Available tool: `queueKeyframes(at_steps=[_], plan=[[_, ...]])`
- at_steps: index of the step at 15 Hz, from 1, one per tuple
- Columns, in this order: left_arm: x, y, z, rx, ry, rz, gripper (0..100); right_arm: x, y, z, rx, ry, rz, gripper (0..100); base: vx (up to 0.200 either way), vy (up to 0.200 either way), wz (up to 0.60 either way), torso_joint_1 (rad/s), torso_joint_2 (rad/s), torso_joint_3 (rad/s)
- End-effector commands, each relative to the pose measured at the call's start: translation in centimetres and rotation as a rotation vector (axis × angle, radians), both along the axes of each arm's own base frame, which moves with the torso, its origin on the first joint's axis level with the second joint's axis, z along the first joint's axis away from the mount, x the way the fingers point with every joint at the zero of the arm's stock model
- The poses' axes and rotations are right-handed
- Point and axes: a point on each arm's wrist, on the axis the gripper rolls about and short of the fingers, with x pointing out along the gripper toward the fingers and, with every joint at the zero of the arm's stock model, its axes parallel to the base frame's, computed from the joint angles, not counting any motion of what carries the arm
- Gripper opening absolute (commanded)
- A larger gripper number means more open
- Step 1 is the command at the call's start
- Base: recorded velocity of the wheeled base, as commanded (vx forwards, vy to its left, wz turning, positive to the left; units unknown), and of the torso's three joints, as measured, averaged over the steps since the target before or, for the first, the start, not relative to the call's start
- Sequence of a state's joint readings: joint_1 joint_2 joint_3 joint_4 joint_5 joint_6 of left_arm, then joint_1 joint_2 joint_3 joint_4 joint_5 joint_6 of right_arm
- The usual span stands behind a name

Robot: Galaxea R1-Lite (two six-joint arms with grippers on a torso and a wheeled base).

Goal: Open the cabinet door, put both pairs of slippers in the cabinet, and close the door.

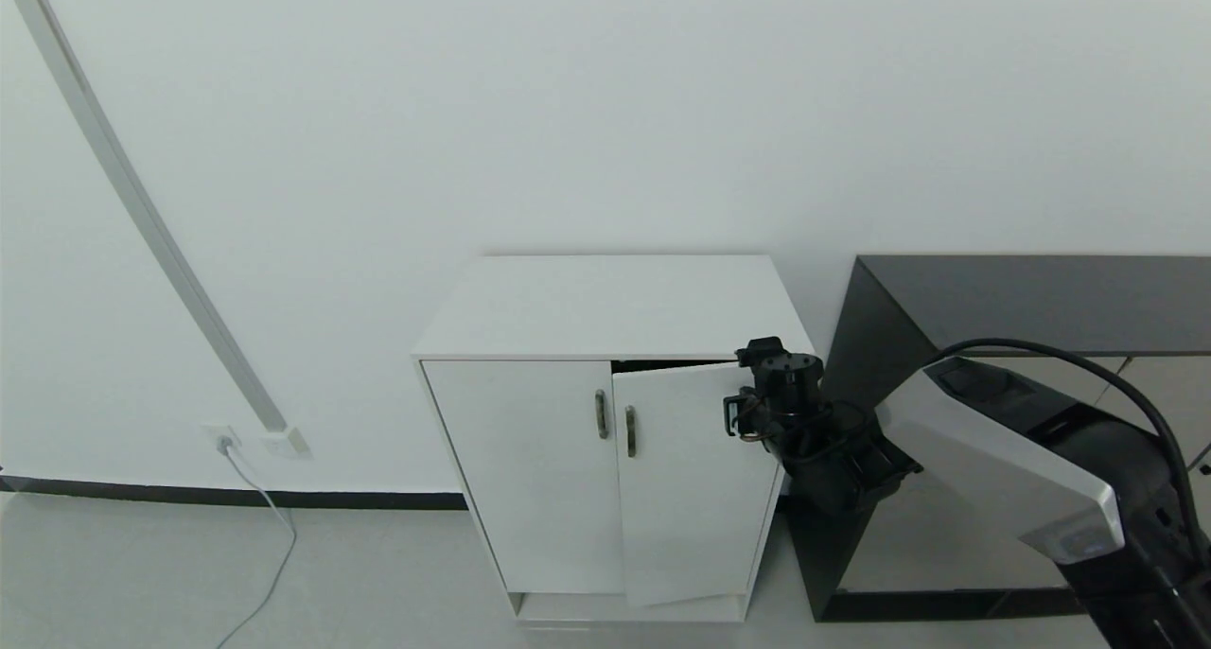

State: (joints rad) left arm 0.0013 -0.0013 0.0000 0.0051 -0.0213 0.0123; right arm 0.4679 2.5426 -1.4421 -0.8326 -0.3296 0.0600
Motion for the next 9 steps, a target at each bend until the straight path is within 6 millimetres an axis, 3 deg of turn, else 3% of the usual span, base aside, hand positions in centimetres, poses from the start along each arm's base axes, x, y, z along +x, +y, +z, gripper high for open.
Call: queueKeyframes(at_steps=[1, 9], plan=[[0.0, 0.0, 0.0, 0.000, 0.002, 0.000, 0, 0.5, -0.2, -0.2, 0.003, -0.006, -0.008, 0, 0.000, 0.000, 0.00, 0.000, 0.00, 0.000], [0.0, 0.0, 0.0, 0.000, 0.002, 0.000, 0, 1.4, -1.3, -0.7, 0.002, -0.005, -0.035, 0, 0.000, 0.000, 0.00, 0.000, 0.00, 0.000]])
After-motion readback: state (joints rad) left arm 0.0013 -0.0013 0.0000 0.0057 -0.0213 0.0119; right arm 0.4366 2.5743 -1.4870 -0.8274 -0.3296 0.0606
